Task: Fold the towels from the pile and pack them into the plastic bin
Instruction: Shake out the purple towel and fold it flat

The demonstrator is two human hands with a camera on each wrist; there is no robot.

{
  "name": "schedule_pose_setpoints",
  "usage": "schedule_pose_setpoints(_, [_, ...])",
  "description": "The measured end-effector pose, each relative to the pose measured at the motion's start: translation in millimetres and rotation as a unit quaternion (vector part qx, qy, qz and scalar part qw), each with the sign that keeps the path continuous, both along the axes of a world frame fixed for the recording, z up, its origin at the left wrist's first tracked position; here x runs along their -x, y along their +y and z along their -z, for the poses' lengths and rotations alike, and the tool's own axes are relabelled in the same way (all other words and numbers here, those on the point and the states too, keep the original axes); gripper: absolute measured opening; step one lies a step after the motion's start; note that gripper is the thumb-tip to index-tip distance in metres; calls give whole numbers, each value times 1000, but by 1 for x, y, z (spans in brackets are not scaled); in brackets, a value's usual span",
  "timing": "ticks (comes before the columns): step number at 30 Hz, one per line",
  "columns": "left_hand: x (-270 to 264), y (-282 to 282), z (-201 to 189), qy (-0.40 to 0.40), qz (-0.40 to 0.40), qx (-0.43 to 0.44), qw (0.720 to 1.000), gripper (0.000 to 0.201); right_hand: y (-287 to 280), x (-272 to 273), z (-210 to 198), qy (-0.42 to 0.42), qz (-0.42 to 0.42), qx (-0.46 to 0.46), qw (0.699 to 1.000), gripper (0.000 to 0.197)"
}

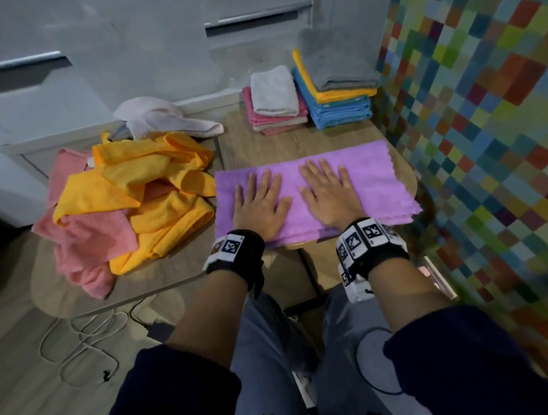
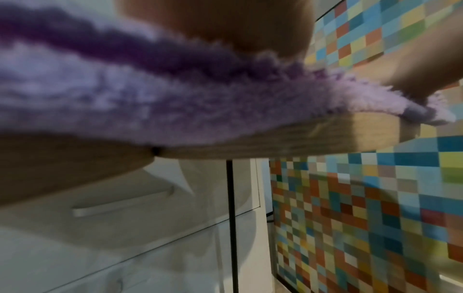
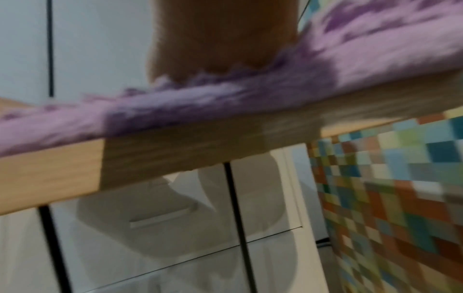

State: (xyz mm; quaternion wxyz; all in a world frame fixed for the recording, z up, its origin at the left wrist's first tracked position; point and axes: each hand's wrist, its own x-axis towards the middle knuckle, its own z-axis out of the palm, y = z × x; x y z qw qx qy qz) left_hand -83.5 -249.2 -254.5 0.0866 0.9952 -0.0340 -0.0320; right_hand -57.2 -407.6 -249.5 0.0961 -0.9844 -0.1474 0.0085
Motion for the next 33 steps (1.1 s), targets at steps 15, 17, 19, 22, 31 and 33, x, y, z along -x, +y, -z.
schedule_pose_setpoints(15, [22,24,-5,-36,-87,-11,995,55,-90,27,-3,-70,267,-135,952,43])
schedule_pose_setpoints(17, [27,7,-12,-63,-73,-40,995,51,-93,28,3,-55,354,-217,908,58])
schedule_pose_setpoints(19, [33,-16,-15,-76,-42,3,996,51,-98,28,8,31,425,-339,838,74])
schedule_pose_setpoints(22, [34,-33,-4,-51,-17,52,997,57,-106,34,6,117,419,-388,813,61])
schedule_pose_setpoints(31, [23,-15,1,-3,32,31,999,63,-62,53,-37,-138,299,-301,895,33])
schedule_pose_setpoints(33, [15,-11,0,-24,29,83,996,59,-41,58,-41,-212,235,-335,887,30])
